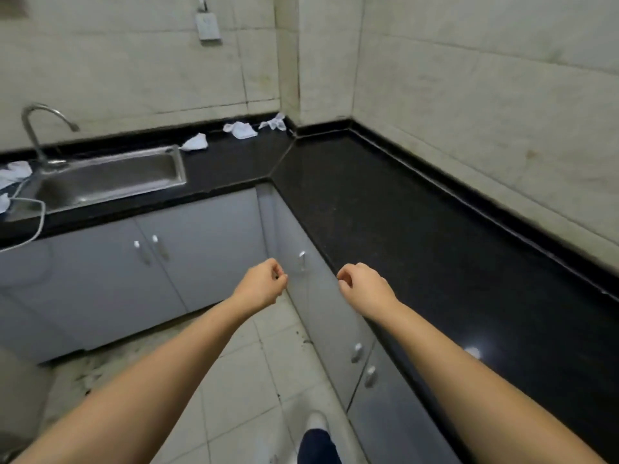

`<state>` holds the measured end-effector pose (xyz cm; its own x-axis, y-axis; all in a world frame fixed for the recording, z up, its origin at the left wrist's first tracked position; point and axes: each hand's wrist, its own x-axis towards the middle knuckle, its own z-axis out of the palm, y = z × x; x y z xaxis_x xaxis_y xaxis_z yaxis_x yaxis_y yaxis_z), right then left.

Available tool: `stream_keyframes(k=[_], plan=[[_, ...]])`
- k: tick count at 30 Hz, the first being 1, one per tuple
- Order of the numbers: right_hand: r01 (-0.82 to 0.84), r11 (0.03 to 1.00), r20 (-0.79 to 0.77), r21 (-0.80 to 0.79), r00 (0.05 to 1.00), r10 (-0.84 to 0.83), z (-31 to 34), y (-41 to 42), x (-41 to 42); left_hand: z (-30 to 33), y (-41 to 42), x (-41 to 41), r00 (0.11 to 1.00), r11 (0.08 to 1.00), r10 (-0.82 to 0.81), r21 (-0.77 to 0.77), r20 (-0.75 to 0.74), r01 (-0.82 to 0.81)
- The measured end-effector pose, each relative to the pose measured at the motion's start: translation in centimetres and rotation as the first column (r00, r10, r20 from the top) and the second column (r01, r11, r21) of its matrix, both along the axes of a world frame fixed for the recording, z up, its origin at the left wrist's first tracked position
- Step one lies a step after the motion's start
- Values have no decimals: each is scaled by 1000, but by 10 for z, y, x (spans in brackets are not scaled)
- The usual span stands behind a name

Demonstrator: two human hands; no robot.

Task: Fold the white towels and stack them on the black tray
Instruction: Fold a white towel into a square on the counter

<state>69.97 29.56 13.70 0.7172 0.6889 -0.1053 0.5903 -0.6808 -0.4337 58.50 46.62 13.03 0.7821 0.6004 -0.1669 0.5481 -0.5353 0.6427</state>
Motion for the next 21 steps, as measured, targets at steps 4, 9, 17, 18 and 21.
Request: stream_keyframes(k=[4, 9, 17, 18, 21], plan=[[-68, 997, -42, -28, 997, 67, -17, 64, 51, -13, 62, 36, 997, 1000, 15, 12, -82, -14], [-178, 979, -56, -97, 983, 173, -11, 144, 122, -7, 138, 94, 991, 997, 79, 23, -111, -77], [-274, 956, -92, -108, 960, 264, -11, 286, 189, -19, 256, 144, 978, 982, 178, -40, -109, -183], [-283, 953, -95, -106, 957, 274, -14, 307, 195, -22, 276, 150, 977, 980, 187, -44, -107, -192], [-302, 947, -87, -108, 952, 294, -24, 373, 214, -29, 338, 167, 974, 976, 202, -57, -102, -209]])
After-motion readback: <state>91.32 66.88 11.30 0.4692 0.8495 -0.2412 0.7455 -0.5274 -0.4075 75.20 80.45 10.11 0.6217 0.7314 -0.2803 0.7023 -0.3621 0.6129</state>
